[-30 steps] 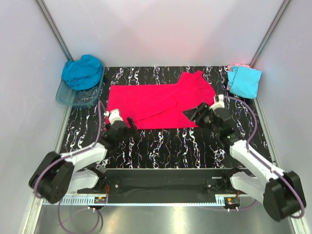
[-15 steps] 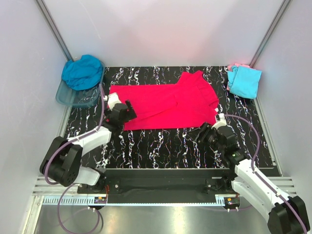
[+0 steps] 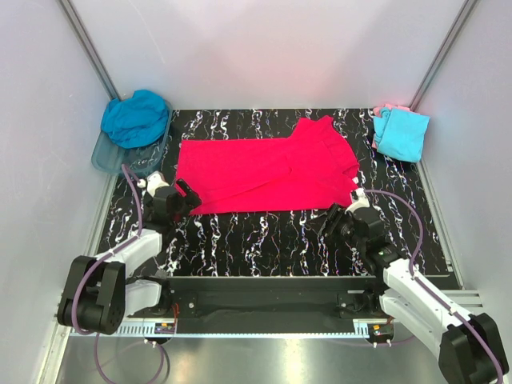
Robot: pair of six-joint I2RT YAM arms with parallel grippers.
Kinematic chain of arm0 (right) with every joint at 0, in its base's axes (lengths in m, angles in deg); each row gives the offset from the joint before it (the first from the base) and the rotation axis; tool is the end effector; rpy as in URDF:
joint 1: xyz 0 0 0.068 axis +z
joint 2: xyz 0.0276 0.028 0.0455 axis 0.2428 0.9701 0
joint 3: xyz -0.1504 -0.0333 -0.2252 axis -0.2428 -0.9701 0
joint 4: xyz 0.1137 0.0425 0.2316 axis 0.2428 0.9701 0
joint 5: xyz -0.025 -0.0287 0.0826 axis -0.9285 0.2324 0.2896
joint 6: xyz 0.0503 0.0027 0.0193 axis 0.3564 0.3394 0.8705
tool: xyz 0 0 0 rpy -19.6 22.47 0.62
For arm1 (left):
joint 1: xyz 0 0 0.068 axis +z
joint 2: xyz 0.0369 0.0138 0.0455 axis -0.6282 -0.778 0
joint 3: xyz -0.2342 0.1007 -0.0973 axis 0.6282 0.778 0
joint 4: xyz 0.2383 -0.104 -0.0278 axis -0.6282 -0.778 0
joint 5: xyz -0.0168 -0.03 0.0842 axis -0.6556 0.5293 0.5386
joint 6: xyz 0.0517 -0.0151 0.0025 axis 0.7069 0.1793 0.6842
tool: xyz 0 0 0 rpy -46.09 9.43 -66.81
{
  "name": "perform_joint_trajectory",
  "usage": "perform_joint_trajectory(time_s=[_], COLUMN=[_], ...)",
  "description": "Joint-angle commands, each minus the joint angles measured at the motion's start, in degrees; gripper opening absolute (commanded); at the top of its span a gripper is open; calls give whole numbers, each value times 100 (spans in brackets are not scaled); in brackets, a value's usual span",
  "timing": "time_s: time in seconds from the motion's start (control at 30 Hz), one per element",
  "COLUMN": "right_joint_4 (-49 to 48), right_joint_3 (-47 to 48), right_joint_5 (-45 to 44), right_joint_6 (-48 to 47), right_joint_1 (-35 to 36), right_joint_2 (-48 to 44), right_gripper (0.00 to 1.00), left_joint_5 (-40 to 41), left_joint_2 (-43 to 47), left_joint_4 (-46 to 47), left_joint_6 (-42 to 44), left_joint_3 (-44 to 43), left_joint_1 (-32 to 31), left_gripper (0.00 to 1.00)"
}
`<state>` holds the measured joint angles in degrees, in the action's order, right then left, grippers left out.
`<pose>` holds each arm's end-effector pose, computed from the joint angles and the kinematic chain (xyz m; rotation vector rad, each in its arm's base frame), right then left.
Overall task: Fold and stack the t-shirts
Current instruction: Fold the tshirt
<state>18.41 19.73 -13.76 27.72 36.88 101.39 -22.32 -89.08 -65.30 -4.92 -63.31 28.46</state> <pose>0.1516 0.0711 0.1784 0.2469 2.1409 0.8853 0.2207 -0.0324 0.1631 -0.6698 2.0445 -0.2577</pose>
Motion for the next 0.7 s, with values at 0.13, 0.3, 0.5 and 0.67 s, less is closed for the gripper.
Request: perform_joint_trajectory(time_s=[0.13,0.3,0.5,0.67], right_joint_4=[-270,-226,-191,-147], right_joint_3=[-2,-73,-55,-11], right_joint_5=[-17,-26,18,53], right_joint_6=[-53,-36,-1,8], right_joint_1=[29,29,29,29], right_joint_2=[-22,-154,-330,-356], right_gripper=[66,66,66,67], left_joint_5=[-249,-363,-495,-618], left_joint_2=[-48,-136,-346,-645], left_joint_4=[484,590,458,414], left_joint_6=[-62,-158,-193,-211], left_joint_3=[-54,-28,-124,-283], left_joint_1=[61,149,246,299], left_gripper=[94,93,93,93])
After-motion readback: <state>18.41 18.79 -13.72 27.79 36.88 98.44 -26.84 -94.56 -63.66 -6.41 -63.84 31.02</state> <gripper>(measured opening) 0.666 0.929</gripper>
